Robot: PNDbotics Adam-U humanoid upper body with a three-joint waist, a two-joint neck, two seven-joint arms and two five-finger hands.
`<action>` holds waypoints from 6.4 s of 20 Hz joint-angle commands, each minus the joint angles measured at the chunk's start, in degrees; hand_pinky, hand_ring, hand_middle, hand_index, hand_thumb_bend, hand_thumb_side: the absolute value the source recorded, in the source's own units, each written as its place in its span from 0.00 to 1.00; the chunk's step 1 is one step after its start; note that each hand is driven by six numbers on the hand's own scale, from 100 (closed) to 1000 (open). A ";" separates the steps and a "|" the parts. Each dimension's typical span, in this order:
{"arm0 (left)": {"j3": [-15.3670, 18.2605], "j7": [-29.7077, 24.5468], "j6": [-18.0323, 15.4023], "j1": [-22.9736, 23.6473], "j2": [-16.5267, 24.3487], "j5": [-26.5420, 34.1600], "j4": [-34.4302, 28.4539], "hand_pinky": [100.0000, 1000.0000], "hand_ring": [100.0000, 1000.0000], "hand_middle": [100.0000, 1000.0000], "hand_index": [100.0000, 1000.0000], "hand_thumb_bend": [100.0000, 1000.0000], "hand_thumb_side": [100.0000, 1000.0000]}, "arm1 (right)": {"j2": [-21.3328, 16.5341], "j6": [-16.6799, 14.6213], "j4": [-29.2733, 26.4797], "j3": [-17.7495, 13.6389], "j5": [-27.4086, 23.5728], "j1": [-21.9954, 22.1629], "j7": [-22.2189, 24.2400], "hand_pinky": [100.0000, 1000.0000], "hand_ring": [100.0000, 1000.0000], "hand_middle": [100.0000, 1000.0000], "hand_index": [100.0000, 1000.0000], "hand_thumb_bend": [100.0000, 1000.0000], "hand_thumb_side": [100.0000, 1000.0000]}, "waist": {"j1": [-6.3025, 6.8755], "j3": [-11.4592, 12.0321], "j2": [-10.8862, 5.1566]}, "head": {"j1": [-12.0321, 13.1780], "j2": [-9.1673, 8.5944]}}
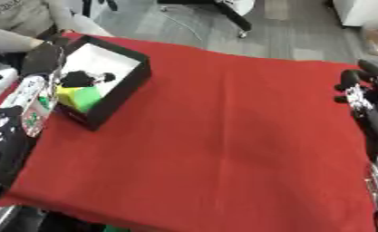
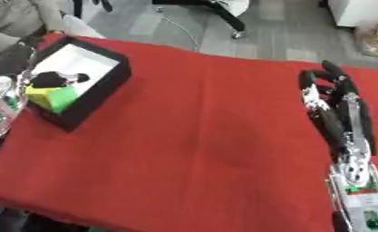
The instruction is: Pick up the objects with one hand, pass them to the other hand, and then place them into the box on the other side of the table.
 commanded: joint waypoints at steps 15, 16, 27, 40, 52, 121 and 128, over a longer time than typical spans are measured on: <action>-2.27 13.75 -12.21 6.89 -9.13 25.40 -34.34 0.70 0.76 0.76 0.90 0.90 0.69 | -22.63 6.17 44.21 -4.43 14.70 -17.24 -11.73 0.67 0.79 0.88 0.94 0.45 0.51 | -0.94 2.94 -0.95 | -22.92 0.33; -2.69 13.47 -12.66 7.02 -9.77 25.96 -34.99 0.70 0.75 0.75 0.89 0.89 0.69 | -22.61 6.22 46.20 -4.65 15.70 -18.09 -12.21 0.68 0.79 0.89 0.94 0.45 0.51 | -1.01 3.01 -0.91 | -23.99 0.33; -6.50 10.94 -15.24 9.39 -16.89 27.36 -36.57 0.68 0.74 0.74 0.89 0.86 0.65 | -22.77 15.88 61.12 -8.12 27.86 -22.16 -19.22 0.71 0.80 0.85 0.93 0.46 0.49 | -1.46 3.96 -0.28 | -28.97 -0.62; -7.91 9.13 -15.07 10.24 -18.32 27.32 -35.91 0.67 0.72 0.73 0.90 0.86 0.65 | -21.07 13.46 63.69 -7.76 18.88 -22.16 -18.84 0.66 0.70 0.73 0.89 0.44 0.50 | -0.88 4.39 0.58 | -30.30 -0.67; -8.35 8.55 -14.98 9.70 -18.71 27.26 -36.27 0.67 0.72 0.73 0.90 0.85 0.64 | -20.46 14.70 64.04 -7.80 16.81 -23.04 -23.02 0.59 0.58 0.53 0.69 0.20 0.24 | -0.58 5.44 1.40 | -31.82 -1.73; -22.20 31.86 -25.69 -0.23 -25.97 4.17 -17.41 0.65 0.58 0.54 0.63 0.12 0.43 | 5.28 9.69 -14.77 14.09 -8.78 -8.12 8.30 0.59 0.65 0.68 0.85 0.32 0.66 | -1.51 0.76 0.01 | -18.72 -2.56; -17.07 32.54 -20.95 6.26 -19.33 5.14 -23.49 0.66 0.58 0.54 0.63 0.16 0.43 | 0.14 6.32 -13.89 2.31 2.28 -6.31 5.23 0.60 0.66 0.69 0.84 0.29 0.64 | -0.83 1.19 -0.44 | -11.46 -0.12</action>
